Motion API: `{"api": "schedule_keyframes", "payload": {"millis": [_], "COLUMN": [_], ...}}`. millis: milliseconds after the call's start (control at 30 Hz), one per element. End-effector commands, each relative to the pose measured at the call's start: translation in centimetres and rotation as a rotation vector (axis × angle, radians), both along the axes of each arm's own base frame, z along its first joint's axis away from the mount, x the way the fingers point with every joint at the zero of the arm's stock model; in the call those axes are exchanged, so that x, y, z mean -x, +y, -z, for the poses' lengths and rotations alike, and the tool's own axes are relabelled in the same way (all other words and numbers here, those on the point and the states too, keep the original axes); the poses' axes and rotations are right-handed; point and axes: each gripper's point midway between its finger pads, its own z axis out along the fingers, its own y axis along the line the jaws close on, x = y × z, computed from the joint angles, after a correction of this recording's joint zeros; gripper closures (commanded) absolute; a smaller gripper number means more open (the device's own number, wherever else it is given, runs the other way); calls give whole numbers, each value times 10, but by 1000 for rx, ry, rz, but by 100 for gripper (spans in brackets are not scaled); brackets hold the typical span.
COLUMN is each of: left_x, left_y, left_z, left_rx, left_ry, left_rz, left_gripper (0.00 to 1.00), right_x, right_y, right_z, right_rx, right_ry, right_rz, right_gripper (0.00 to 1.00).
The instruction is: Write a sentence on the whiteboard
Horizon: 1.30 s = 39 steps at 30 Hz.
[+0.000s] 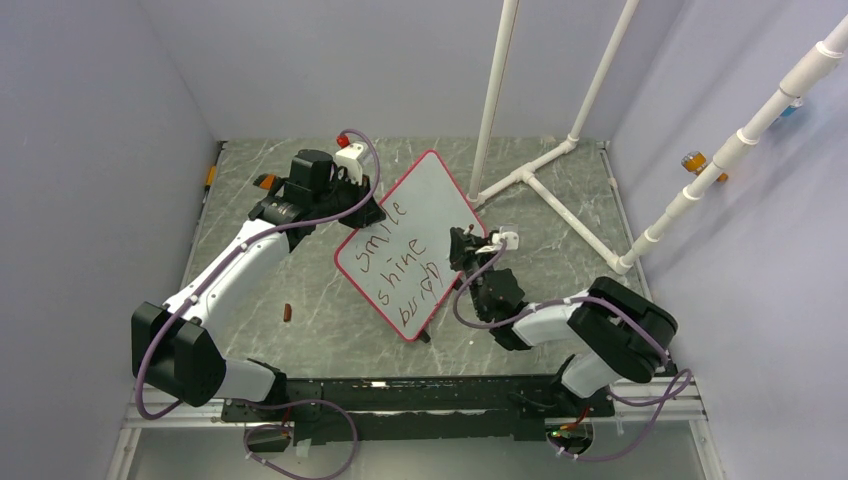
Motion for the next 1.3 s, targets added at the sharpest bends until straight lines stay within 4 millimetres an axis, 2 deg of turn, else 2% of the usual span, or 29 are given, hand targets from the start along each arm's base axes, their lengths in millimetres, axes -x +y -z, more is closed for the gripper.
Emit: {"api": "schedule_keyframes", "payload": {"millis": [0,167,400,867,1100,1267], "left_x": [-12,-13,-13,-15,-15,-15], "left_y": [10,10,10,9,9,9], "left_z": [-3,-2,-4,-2,-1,-2], "left_rx": [-70,-69,-66,-73,-74,-71], "left_ry": [-99,-96,-100,-95,-90,-93], "left_rz": [-15,-12,-12,-13,-11,-12], "left_gripper": [100,100,100,100,100,100], "right_x": [-10,-14,-19,-38,-46,-44], "right_y": [2,9,16,8,5,3], "right_z": [-11,-11,-1,14,10,2], "right_rx": [-88,-117,-152,-165,-147,-137], "right_ry": [-28,-28,-15,-4,-22,-36], "right_rz": [-25,-56,-77,-60,-54,-56], "right_gripper": [100,100,100,100,100,100]}}
